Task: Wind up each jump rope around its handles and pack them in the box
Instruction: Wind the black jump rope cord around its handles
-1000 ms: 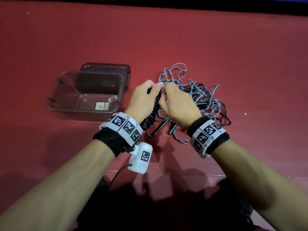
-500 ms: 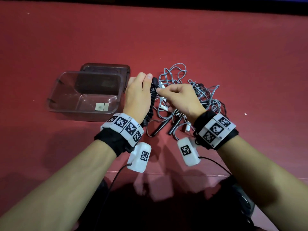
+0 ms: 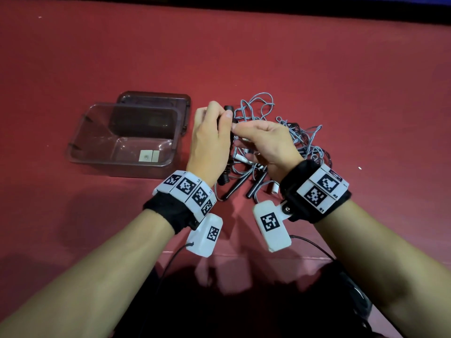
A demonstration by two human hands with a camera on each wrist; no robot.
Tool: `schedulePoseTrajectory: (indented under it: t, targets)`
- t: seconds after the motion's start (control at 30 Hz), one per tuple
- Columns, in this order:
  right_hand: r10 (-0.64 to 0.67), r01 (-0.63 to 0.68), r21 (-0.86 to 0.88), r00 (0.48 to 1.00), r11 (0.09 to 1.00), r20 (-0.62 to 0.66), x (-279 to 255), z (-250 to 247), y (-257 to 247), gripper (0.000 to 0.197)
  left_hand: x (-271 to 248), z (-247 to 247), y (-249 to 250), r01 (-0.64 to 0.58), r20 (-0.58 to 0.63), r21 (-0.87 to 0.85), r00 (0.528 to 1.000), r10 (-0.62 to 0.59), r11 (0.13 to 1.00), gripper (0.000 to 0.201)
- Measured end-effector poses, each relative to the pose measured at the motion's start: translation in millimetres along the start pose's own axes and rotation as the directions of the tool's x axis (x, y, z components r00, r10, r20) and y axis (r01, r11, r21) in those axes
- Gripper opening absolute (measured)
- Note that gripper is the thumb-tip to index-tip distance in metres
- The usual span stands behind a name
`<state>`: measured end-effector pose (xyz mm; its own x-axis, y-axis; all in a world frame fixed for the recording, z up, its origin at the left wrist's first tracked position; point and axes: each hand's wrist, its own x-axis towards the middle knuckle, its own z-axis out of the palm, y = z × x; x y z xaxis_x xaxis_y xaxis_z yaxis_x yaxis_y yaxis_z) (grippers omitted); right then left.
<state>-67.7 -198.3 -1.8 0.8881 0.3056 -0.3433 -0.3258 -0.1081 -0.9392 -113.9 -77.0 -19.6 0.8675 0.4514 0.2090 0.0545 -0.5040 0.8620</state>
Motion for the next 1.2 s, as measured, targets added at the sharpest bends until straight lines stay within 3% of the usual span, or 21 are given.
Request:
schedulePoseTrajectory:
  t: [0.13, 0.17, 0.2, 0.27, 0.33, 0.37, 0.47, 0.63, 0.73, 0.83, 0.93, 1.03, 1.2]
  targets:
    - [-0.053, 0.052, -0.075, 0.999, 0.996, -0.01, 3.0, 2.2, -3.9, 0.011, -3.6, -1.8, 6.5, 0.032, -0.037, -0.13, 0.999, -0.037, 0.991, 0.008]
    - [-0.054, 0.052, -0.075, 0.998, 0.996, -0.017, 2.8, 2.7, -6.3, 0.013, -5.2, -1.4, 7.1, 0.083, -0.057, -0.221, 0.994, -0.098, 0.972, 0.019]
    - [-0.056, 0.054, -0.068, 0.998, 0.996, -0.029, 3.0, 3.0, -8.1, 0.016, -6.2, -0.4, 6.7, 0.162, -0.059, -0.327, 0.98, -0.192, 0.931, 0.037]
    - [-0.063, 0.059, -0.058, 0.996, 0.997, -0.057, 3.1, 1.8, -10.9, 0.023, -5.2, 0.8, 7.7, 0.376, 0.032, -0.518, 0.906, -0.422, 0.768, 0.064]
    - [-0.06, 0.055, -0.062, 0.996, 0.997, -0.07, 2.4, 0.9, -12.8, 0.022, -3.4, 2.0, 9.1, 0.504, 0.195, -0.559, 0.852, -0.486, 0.658, 0.053]
    - [-0.053, 0.049, -0.065, 0.996, 0.997, -0.066, 1.7, 0.6, -13.4, 0.018, -2.8, 1.6, 11.6, 0.523, 0.221, -0.495, 0.848, -0.482, 0.693, 0.044]
    - [-0.012, 0.01, -0.051, 1.0, 0.999, -0.023, 0.7, -0.8, -13.5, 0.015, 0.0, -1.4, 12.4, 0.474, 0.179, -0.297, 0.88, -0.439, 0.829, 0.045]
    - [0.093, -0.082, -0.071, 0.983, 0.994, 0.156, 3.4, -6.5, -17.3, 0.014, 1.0, -6.4, 12.4, 0.322, 0.077, -0.155, 0.946, -0.313, 0.934, 0.034]
    - [0.156, -0.132, -0.118, 0.961, 0.984, 0.227, 6.0, -5.7, -16.8, 0.006, -1.8, -2.8, 7.1, 0.372, 0.054, -0.212, 0.928, -0.369, 0.904, 0.043]
    - [0.118, -0.088, -0.174, 0.979, 0.981, 0.169, 8.1, -8.0, -12.4, 0.009, -5.6, 2.5, 3.4, 0.455, 0.106, -0.327, 0.889, -0.446, 0.828, 0.05]
    - [0.074, -0.048, -0.183, 0.988, 0.982, 0.138, 7.0, -11.0, -12.0, 0.015, -6.5, 5.7, 1.1, 0.476, 0.146, -0.366, 0.878, -0.456, 0.8, 0.045]
    - [0.087, -0.074, -0.082, 0.981, 0.994, 0.176, 6.8, -14.3, -9.3, 0.022, -3.5, 6.0, -1.9, 0.487, 0.189, -0.381, 0.873, -0.449, 0.786, 0.042]
    - [0.115, -0.118, 0.013, 0.982, 0.993, 0.152, 9.9, -8.1, -2.1, 0.017, 0.2, 3.6, -7.8, 0.498, 0.193, -0.379, 0.867, -0.46, 0.78, 0.028]
